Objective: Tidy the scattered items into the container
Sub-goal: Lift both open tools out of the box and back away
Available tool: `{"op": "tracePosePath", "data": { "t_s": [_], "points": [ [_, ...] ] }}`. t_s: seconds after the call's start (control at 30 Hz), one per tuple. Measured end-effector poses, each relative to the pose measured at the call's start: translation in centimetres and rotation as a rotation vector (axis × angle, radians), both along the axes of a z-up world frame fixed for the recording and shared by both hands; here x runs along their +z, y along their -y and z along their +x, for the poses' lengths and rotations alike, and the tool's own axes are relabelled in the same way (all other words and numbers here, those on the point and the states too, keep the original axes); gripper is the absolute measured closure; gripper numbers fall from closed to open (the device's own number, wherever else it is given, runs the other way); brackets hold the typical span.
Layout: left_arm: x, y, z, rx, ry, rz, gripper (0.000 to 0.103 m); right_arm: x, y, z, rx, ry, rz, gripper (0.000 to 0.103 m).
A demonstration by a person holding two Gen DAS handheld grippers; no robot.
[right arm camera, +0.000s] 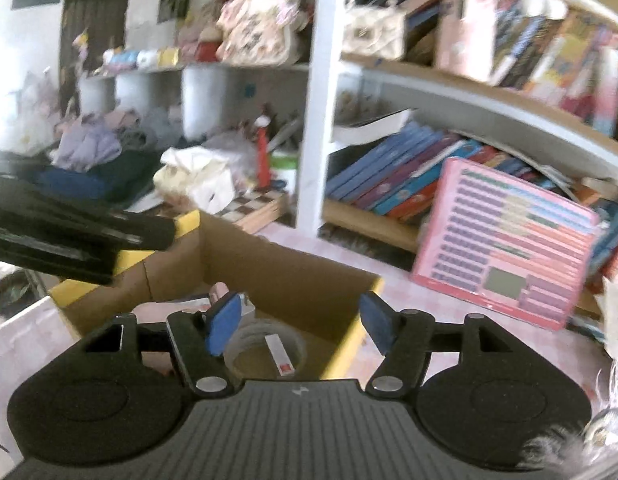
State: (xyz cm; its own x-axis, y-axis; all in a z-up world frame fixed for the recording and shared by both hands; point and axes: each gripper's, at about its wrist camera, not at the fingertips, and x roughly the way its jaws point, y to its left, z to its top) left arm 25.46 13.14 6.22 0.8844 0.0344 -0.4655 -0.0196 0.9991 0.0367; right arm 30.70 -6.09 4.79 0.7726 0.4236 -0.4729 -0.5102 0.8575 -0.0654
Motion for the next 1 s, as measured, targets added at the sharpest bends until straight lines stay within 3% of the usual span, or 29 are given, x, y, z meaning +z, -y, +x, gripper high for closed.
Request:
{"op": "tracePosePath", "data": {
  "t_s": [0.17,0.27,0.43,0.6,0.73,1.0],
  "points": [
    [-0.1,-0.1,-5.7,0.041,0.035,-0.020,0.004,-0.5,2.6,-5.0,-0.088,-0.025,0.024,0.035],
    [-0.9,-0.1,-8.9,0.060,0.024,-0.062,0.004,-0.9,3.6,-8.1,-0.143,-0.027,0.030,0.034],
    [-2.3,1.5,-13.8,0.076,0.016,-0.069,0.004,-1.3,5.3,-13.4,-0.230,-0.025,0.056,0.029],
    [-4.2,3.0,-18.0,0.079,-0.014,-0.138,0.004,-2.2,7.2,-19.3,-0.339,-0.028,0.058,0.026],
    [-4.6,4.3,-19.3,0.055,-0.039,-0.108,0.004,-2.9,8.0,-22.3,-0.378,-0.047,0.039,0.022],
    [-2.5,5.6,-20.3,0.032,0.022,0.018,0.000,-1.3,9.2,-23.5,-0.396,0.011,0.038,0.011]
  ]
}}
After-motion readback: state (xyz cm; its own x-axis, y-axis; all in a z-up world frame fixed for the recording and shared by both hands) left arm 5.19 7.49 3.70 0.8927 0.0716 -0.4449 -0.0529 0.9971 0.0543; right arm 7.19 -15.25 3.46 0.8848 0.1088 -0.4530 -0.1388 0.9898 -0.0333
